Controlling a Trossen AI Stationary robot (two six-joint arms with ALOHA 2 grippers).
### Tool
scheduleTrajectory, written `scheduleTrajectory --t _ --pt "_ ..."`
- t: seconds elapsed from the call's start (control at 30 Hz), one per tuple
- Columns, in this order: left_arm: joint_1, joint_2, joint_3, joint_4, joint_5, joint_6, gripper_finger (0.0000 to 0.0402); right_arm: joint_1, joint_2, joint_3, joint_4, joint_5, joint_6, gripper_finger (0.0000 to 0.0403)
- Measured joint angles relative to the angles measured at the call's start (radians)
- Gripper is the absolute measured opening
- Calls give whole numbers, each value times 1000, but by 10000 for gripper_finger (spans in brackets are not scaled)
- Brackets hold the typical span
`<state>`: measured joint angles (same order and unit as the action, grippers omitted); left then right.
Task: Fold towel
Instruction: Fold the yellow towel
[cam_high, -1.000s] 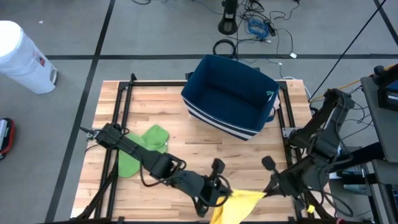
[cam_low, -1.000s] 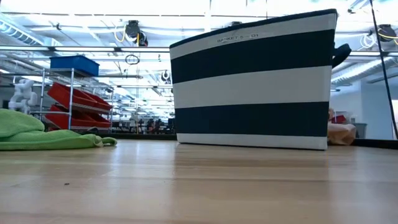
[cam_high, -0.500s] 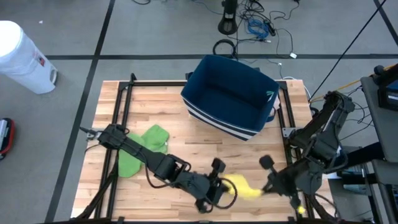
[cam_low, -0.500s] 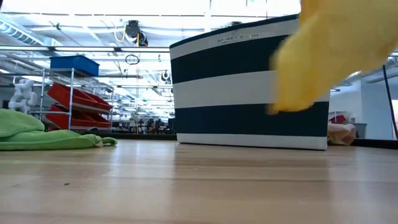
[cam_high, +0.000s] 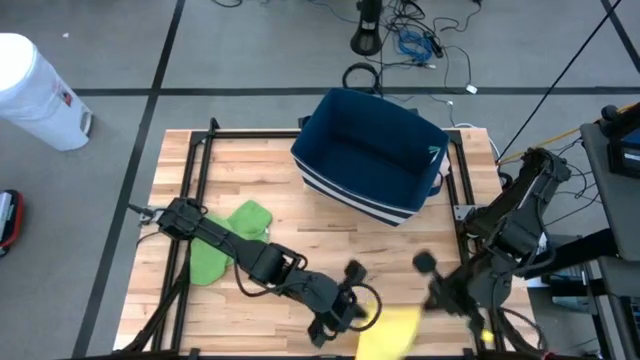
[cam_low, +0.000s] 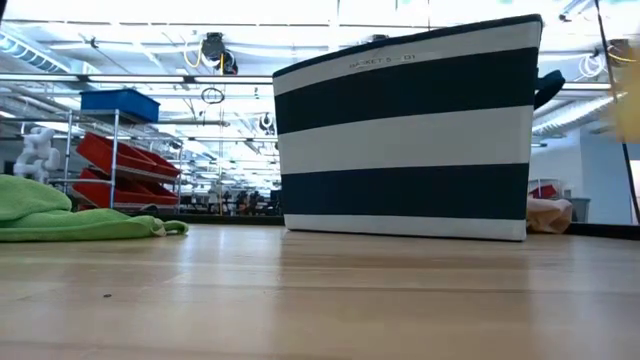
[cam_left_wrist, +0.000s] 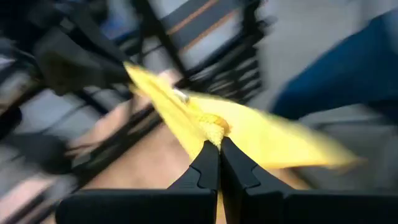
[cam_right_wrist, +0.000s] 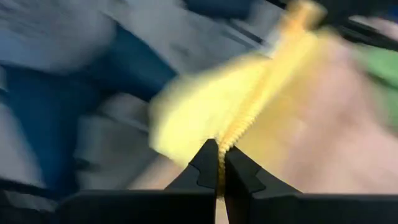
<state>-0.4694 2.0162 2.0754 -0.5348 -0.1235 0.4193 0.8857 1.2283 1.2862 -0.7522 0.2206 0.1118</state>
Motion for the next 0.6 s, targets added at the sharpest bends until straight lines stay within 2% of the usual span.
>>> scheduleTrajectory --t 0.1,0.17,0.2,0.3,0.37,0.47,0.6 --pt "20 -5 0 -13 -234 17 0 -4 -9 21 -154 224 31 0" --pt "33 -4 0 -38 -267 -11 0 -9 -11 22 -187 255 63 0" --pt "36 -4 0 -56 -222 -36 0 -9 -13 24 -179 220 81 0" --pt "33 -4 0 -68 67 -70 0 -7 -5 25 -72 23 84 0" --pt "16 -2 0 -47 165 -69 0 3 13 25 31 -81 51 0" --pt "2 -2 1 -41 183 -43 0 15 28 25 116 -148 -11 0" --pt "-11 -2 1 -30 183 -17 0 15 32 25 141 -168 -60 0"
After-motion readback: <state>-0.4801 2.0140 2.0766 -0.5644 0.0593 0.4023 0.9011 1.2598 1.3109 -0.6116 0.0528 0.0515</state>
